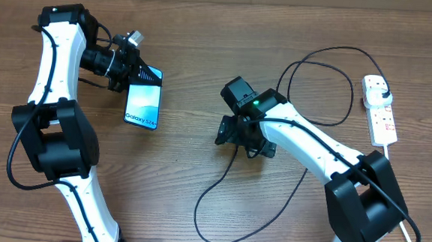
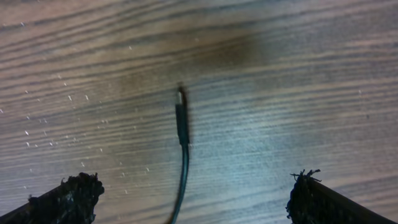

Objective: Plug charger to phone and switch on socket
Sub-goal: 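Move the right gripper over the plug end of the black cable, then lower the right gripper and close it on the cable plug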

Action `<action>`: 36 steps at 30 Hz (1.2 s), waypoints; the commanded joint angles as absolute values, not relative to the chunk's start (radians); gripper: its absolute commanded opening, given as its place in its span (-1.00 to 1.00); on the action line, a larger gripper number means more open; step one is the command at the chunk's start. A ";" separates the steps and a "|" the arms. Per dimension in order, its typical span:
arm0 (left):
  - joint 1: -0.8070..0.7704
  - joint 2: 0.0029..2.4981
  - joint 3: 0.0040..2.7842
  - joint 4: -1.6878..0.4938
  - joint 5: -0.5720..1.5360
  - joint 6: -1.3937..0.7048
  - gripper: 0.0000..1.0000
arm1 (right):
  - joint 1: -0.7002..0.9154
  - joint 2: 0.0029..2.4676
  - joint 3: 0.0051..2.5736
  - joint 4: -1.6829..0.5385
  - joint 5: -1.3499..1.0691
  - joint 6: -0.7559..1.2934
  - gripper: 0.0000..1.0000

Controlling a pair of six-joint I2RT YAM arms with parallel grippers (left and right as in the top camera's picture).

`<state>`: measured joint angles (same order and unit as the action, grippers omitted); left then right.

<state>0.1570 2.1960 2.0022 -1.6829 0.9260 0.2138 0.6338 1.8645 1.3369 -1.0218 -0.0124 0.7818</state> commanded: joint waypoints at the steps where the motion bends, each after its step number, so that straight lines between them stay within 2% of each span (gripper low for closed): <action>1: 0.156 2.196 2.020 -1.687 0.969 0.233 -0.91 | 0.634 1.865 1.341 -0.996 0.007 0.788 0.99; 10: 0.156 2.196 2.020 -1.686 0.968 0.233 -0.90 | 0.634 1.865 1.326 -0.966 0.007 0.788 0.99; 20: 0.156 2.195 2.020 -1.682 0.968 0.233 -0.89 | 0.634 1.865 1.196 -0.857 0.007 0.789 0.99; 36: 0.156 2.196 2.020 -1.682 0.968 0.240 -0.90 | 0.633 1.940 1.225 -0.869 0.022 0.757 0.96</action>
